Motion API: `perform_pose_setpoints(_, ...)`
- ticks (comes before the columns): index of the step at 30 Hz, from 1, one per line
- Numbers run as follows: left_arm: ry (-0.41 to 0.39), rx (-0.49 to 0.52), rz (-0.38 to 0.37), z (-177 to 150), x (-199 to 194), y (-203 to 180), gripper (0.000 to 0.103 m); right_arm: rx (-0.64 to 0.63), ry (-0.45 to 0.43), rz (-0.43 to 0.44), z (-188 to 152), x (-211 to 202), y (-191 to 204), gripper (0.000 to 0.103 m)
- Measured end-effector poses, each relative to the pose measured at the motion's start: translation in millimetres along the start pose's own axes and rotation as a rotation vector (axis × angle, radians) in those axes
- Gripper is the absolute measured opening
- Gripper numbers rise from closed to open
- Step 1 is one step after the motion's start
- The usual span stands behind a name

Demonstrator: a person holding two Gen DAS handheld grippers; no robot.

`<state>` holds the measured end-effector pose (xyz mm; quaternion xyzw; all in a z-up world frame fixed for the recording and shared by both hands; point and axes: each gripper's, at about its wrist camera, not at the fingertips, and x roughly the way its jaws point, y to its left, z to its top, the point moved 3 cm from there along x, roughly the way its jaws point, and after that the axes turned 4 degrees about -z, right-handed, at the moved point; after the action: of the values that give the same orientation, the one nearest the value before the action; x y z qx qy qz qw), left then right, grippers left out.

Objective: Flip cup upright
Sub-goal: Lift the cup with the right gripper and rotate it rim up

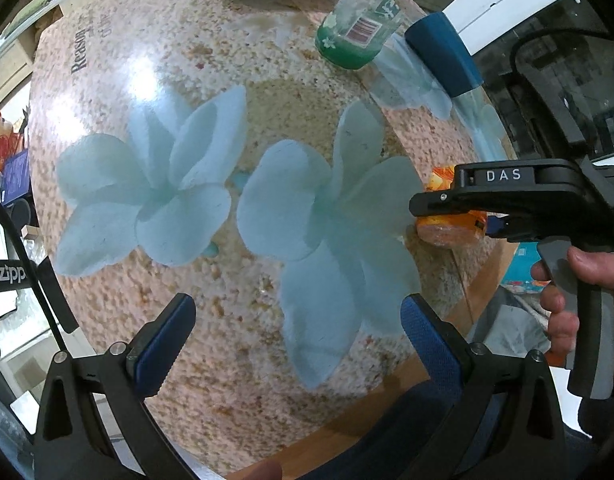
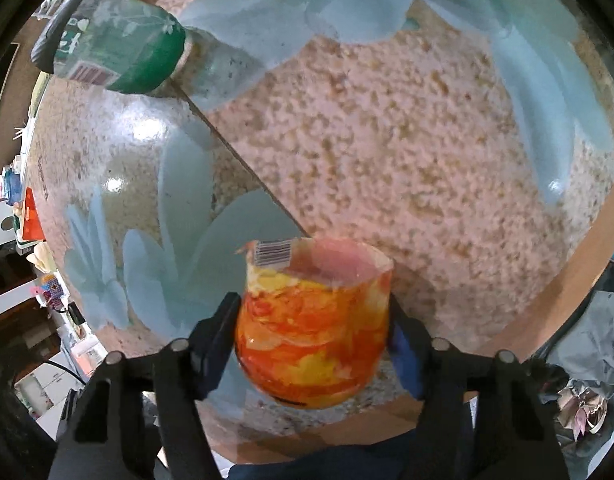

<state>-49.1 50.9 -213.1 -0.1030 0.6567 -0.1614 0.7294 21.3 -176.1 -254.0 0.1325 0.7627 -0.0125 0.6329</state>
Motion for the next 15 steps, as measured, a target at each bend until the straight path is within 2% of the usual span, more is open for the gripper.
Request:
perform_pose_setpoints(9, -0.034, -0.026, -0.005, 3, -10, 4, 0.103, -0.078, -0.067, 0.045, 2, -21, 10, 0.065)
perform_pose_setpoints(15, -0.082, -0.062, 0.020, 13, -22, 5, 0.103, -0.298, -0.207, 0.015, -5, -51, 34, 0.065)
